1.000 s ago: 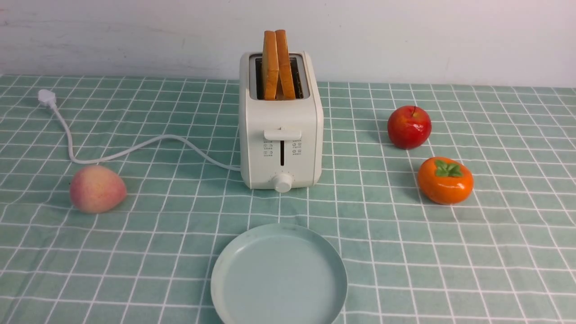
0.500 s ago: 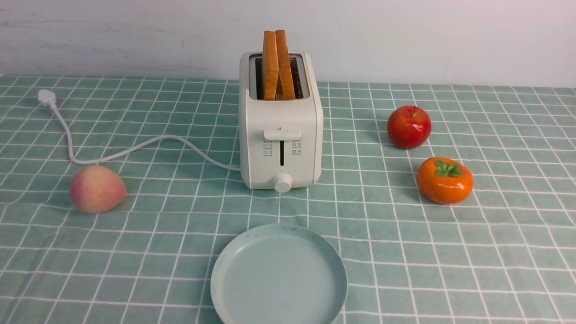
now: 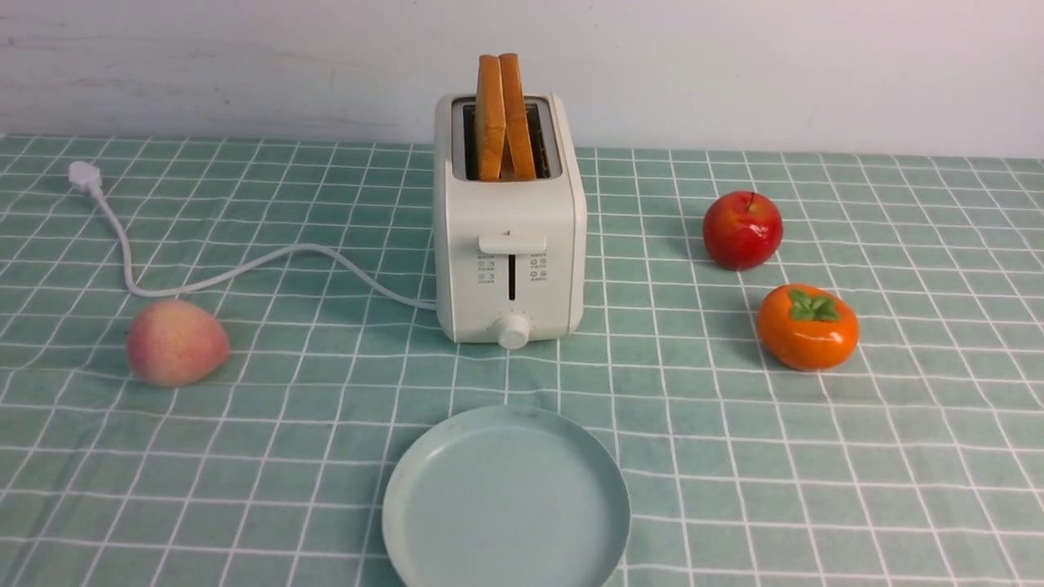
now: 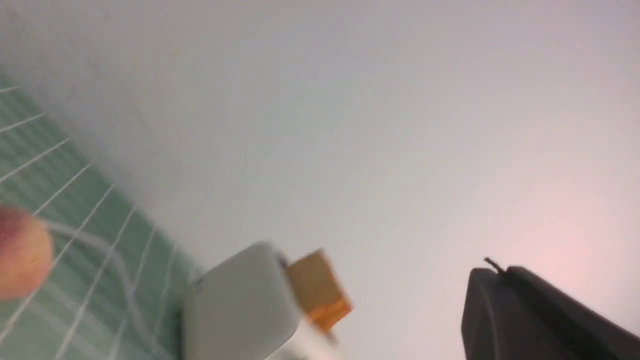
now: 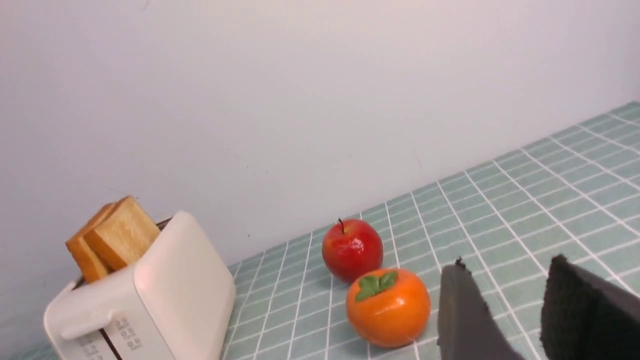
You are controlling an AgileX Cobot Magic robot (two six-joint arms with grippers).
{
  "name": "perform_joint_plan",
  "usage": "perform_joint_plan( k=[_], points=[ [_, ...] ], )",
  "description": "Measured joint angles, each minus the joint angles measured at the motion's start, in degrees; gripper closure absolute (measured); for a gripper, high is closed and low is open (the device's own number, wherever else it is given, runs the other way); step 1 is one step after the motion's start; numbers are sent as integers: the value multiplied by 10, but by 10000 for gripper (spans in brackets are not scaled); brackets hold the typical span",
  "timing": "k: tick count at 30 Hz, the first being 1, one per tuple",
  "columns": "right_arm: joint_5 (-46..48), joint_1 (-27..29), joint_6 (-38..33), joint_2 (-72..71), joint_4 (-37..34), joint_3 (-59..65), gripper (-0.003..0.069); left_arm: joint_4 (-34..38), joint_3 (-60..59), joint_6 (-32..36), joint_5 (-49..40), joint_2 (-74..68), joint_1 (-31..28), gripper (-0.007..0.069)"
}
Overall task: Take toasted bread from bread machine on blue coffee table place on plate.
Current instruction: 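Reach for a toast slice standing in the toaster with the left gripper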
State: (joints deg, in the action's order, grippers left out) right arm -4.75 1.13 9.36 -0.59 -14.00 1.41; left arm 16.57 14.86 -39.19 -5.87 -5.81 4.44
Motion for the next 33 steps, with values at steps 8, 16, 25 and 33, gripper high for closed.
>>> perform_joint_plan(
  k=[8,16,25,33],
  points=[
    [79,0,99,0,-87,-35,466,-57,261,189,-382,-304,0,638],
    [523,0,3,145,-113,-295,677,95,470,332,-469,-614,13,638],
    [734,0,-134,290,-136,-446,677,-25,789,242,-500,-860,154,638],
    [763,0,-135,275,-135,-446,669,-70,1039,221,-554,-1036,174,591]
  ],
)
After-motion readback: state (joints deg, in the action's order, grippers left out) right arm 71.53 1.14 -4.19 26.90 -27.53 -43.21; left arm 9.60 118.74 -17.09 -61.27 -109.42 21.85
